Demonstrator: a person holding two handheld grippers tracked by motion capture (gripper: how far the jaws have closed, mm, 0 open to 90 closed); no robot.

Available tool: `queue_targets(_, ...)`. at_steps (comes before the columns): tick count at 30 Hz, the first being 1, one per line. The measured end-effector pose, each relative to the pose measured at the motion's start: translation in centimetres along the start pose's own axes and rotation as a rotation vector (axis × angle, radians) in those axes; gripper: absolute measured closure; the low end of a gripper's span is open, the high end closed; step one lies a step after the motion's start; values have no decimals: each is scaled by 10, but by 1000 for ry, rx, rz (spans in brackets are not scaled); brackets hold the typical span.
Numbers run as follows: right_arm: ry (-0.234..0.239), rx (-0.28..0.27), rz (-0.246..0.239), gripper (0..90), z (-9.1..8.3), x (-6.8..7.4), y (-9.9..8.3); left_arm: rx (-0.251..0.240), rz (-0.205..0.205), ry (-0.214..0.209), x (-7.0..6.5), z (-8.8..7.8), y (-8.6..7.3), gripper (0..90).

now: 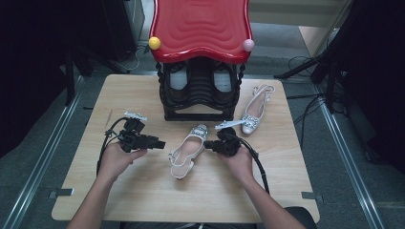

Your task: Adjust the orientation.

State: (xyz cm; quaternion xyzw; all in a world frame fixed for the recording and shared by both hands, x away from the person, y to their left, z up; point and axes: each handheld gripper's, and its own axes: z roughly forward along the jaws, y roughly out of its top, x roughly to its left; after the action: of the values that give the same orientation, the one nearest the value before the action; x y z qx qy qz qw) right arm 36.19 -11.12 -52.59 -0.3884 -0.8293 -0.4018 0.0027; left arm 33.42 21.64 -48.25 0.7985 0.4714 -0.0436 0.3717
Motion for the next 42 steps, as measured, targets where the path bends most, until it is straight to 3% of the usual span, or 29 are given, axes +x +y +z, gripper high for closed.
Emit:
queue_targets(11, -15, -3, -20, 900, 8, 0, 9, -53, -8, 37, 4, -11, -10, 490)
queue_targets(21, -19, -14, -33, 900, 16, -2, 16, -61, -19, 43, 9, -13, -15, 457)
queue_targets(30, -36, -12, -83, 900, 7, 0, 17, -79, -5, 50, 12, -15, -13, 432)
queue_targets(42, -26, -45, -63, 890, -22, -7, 9, -106, 16, 61, 23, -19, 0, 435)
